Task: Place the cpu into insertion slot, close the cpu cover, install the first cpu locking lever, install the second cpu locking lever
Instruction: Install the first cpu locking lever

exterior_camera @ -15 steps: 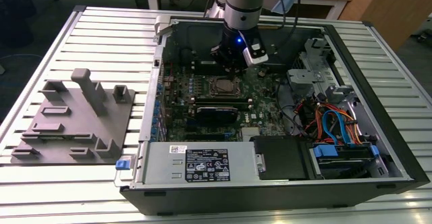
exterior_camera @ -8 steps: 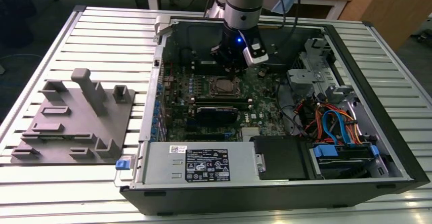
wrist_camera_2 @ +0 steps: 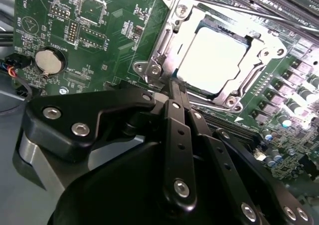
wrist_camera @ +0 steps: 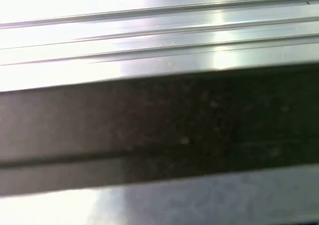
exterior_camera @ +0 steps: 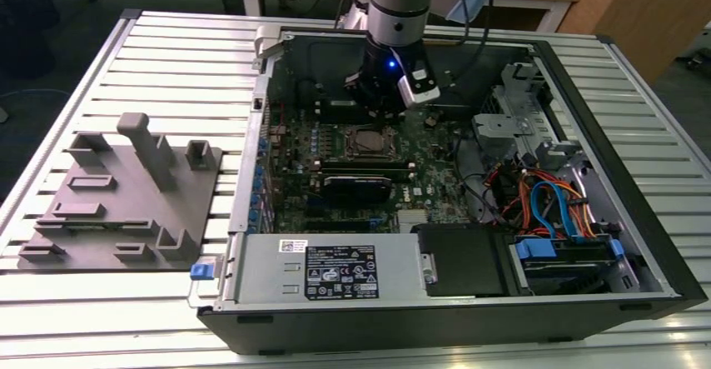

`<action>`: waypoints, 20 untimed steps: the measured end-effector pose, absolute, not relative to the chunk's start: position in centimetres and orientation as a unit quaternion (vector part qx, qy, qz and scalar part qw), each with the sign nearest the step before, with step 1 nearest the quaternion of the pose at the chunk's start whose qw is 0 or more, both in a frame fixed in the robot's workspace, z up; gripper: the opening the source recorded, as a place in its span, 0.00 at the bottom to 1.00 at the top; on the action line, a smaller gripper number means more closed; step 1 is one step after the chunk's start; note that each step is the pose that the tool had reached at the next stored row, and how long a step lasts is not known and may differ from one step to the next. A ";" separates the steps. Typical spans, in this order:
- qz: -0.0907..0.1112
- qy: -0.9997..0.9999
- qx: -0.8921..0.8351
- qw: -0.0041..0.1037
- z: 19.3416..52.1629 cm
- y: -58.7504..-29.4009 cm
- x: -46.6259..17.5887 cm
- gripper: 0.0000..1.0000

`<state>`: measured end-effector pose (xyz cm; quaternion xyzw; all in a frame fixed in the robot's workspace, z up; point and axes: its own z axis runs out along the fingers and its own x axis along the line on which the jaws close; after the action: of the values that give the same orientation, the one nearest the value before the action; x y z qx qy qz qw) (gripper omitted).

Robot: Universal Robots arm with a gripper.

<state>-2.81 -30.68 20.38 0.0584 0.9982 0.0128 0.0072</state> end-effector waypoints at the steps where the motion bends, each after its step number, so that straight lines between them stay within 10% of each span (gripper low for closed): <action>1: 0.013 0.998 0.058 0.007 20.4 -30.7 -2.9 0.10; 20: 0.014 0.998 0.055 0.015 20.5 -30.7 -5.2 0.10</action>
<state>-5.18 -30.68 20.51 0.0547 0.9983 0.0137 0.0145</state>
